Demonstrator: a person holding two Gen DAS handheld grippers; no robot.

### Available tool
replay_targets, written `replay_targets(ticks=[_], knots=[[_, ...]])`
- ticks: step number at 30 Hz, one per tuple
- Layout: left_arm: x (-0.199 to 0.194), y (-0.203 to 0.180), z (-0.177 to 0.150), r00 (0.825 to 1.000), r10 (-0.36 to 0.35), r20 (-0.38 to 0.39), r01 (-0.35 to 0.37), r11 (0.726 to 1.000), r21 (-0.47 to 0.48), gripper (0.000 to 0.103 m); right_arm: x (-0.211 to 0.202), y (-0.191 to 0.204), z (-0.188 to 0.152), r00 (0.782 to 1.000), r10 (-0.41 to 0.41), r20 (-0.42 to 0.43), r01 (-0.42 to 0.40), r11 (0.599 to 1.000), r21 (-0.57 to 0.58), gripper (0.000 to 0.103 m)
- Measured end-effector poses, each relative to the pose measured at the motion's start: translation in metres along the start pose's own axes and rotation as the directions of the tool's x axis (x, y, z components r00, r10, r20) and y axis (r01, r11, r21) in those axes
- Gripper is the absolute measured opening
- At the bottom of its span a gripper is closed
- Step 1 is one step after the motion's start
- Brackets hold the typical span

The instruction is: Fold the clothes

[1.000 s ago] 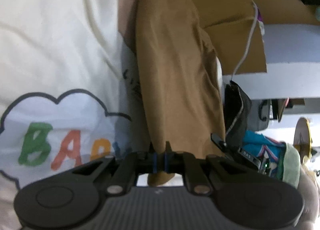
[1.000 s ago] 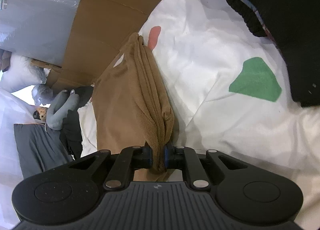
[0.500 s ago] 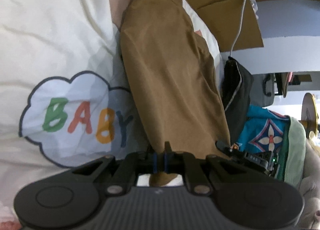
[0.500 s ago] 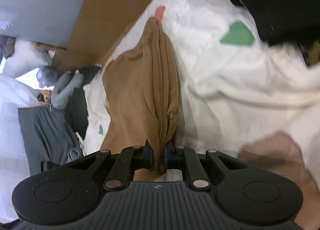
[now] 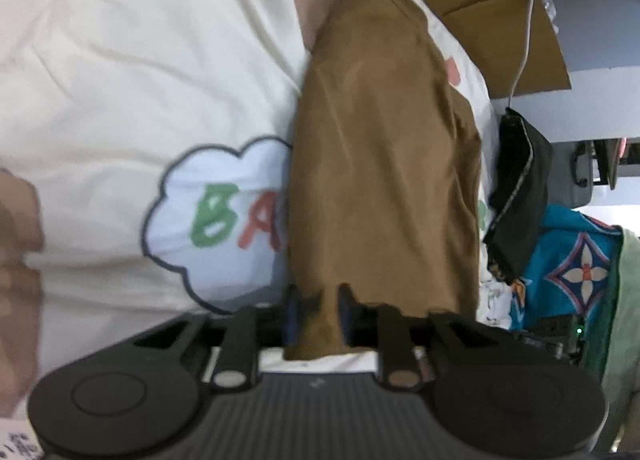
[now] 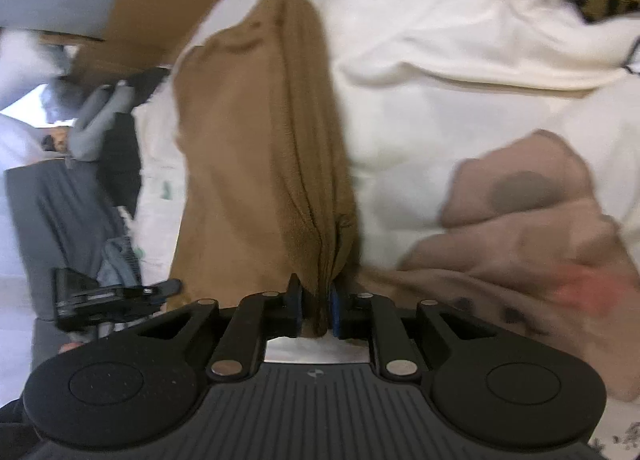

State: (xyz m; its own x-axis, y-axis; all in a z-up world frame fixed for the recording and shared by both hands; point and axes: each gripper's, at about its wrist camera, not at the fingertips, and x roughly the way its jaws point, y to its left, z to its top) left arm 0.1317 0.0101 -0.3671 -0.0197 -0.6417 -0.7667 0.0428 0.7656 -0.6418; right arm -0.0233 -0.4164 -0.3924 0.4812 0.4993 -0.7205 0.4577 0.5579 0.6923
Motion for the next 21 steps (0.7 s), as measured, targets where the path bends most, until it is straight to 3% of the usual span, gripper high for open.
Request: replay_targets(ticks=[1,3,11,16,21], knots=[[-0.005,0.002,0.001,1.0,-0.004,0.015,0.005,1.0,-0.004,0.035,-0.004,-0.001,0.0,1.0,-0.008,0.013,0.008,1.0,-0.002,0.049],[-0.012,0.004,0.005,0.999,-0.009,0.042,0.009,1.0,-0.01,0.036,-0.013,0.0,0.002,0.999,-0.024,0.041,0.025,0.999,-0.022,0.056],[-0.021,-0.004,0.031,0.989,-0.017,0.146,0.02,1.0,-0.016,0.036,-0.029,0.01,0.019,0.987,-0.032,0.158,0.048,0.994,-0.1,0.055],[-0.009,-0.023,0.047,0.983,-0.02,0.185,0.016,1.0,0.025,0.035,-0.022,0.026,0.038,0.978,-0.039,0.206,0.074,0.984,-0.164,0.055],[0.007,-0.043,0.065,0.979,-0.024,0.204,0.009,0.997,0.073,0.035,-0.008,0.03,0.066,0.971,-0.03,0.238,0.069,0.985,-0.156,0.055]])
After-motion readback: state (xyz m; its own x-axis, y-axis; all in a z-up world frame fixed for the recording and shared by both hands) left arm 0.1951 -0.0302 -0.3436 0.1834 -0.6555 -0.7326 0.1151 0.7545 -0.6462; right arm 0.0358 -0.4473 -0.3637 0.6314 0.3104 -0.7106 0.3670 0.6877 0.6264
